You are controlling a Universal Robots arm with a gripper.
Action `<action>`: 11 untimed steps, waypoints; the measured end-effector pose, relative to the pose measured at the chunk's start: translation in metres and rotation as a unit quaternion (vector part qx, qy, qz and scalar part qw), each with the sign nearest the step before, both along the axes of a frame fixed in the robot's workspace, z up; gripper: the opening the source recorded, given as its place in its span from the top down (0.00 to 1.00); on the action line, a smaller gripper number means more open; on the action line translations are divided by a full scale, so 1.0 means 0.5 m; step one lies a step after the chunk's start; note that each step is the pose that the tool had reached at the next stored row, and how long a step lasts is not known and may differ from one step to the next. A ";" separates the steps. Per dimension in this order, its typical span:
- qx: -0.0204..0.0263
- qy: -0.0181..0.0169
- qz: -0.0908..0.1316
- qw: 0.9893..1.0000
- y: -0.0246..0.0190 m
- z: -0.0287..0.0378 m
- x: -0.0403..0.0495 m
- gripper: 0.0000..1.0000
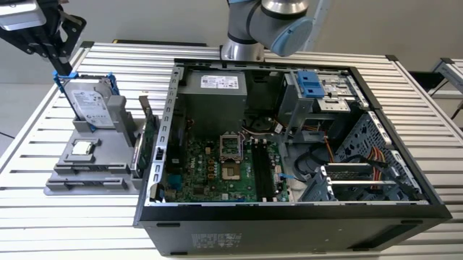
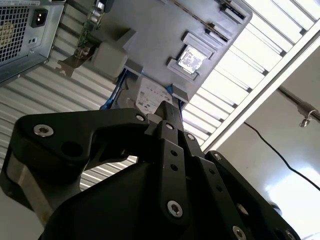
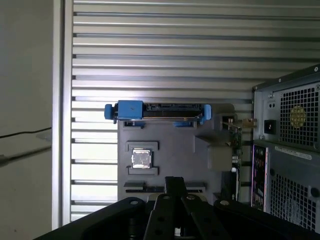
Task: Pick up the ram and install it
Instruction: 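Reach for the ram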
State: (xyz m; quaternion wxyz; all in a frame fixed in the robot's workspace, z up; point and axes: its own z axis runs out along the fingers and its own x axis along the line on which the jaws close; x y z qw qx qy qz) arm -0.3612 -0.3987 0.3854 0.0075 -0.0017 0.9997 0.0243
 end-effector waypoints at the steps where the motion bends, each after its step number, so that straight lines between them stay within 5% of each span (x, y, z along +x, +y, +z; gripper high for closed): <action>1: 0.000 0.000 0.000 1.000 0.0000 0.000 0.000 1.00; 11: 0.000 0.000 0.006 1.000 0.0000 0.000 0.000 1.00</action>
